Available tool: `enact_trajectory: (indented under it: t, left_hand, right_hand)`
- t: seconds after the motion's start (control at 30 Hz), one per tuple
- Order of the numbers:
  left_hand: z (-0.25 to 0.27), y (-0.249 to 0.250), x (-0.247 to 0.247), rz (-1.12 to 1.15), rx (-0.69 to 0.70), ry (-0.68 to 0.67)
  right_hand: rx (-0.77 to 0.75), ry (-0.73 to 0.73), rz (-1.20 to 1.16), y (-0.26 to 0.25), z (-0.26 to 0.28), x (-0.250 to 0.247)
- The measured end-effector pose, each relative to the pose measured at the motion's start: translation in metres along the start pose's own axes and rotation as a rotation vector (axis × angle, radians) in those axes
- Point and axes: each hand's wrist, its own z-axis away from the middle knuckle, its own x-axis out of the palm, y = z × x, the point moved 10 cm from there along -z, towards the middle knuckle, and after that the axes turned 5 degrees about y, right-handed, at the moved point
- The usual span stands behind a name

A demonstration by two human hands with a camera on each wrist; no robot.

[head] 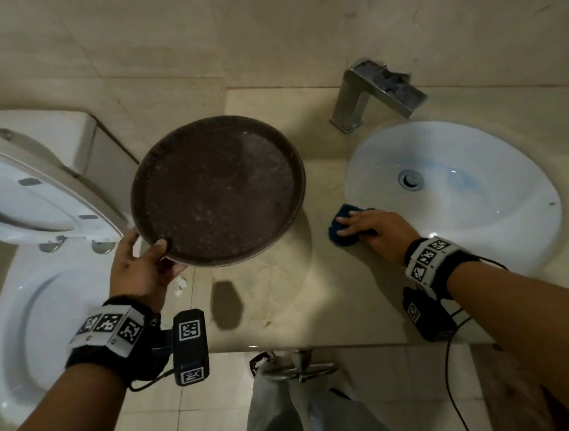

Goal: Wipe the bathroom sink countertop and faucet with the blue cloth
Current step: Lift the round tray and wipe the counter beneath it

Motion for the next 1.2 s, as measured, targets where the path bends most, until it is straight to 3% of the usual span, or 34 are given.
enact_trajectory:
  t: [0.2,0.3,0.43,0.57,0.7,0.77,0.83,0.9,1.07,1.2]
  left_hand:
    - [0.022,-0.01,0.001,0.0,0.015,0.018]
    - [0.029,-0.007,-0.003,0.003,0.02,0.042]
    - [0.031,0.0,-0.007,0.018,0.02,0.043]
    - [0.02,0.01,-0.014,0.024,0.025,0.038]
    - [0.01,0.017,-0.018,0.002,0.03,0.022]
    - [0.006,0.018,-0.019,-0.001,0.024,0.009]
    - [0.003,0.018,-0.019,-0.013,0.017,0.001]
    - [0.001,0.017,-0.019,-0.02,0.008,-0.002]
    - [-0.005,0.011,-0.021,-0.029,-0.023,0.001]
    - [-0.01,0.011,-0.016,-0.034,-0.023,-0.009]
  right_hand:
    - [0.269,0.118,0.007,0.037,0.019,-0.021]
    - [0.299,0.246,0.021,0.029,0.024,-0.035]
    - [0.186,0.239,-0.004,-0.021,0.018,-0.019]
    - [-0.018,0.062,0.012,-0.085,0.007,0.045]
    - [-0.296,-0.078,0.197,-0.138,0.012,0.106]
    - [-0.313,-0.184,0.282,-0.145,0.018,0.125]
    - [-0.266,-0.268,0.338,-0.136,0.021,0.134]
    - [-0.207,-0.262,0.376,-0.128,0.02,0.127]
    - [0.083,-0.101,0.415,-0.082,0.0,0.091]
    - [0.196,-0.027,0.426,-0.048,-0.001,0.067]
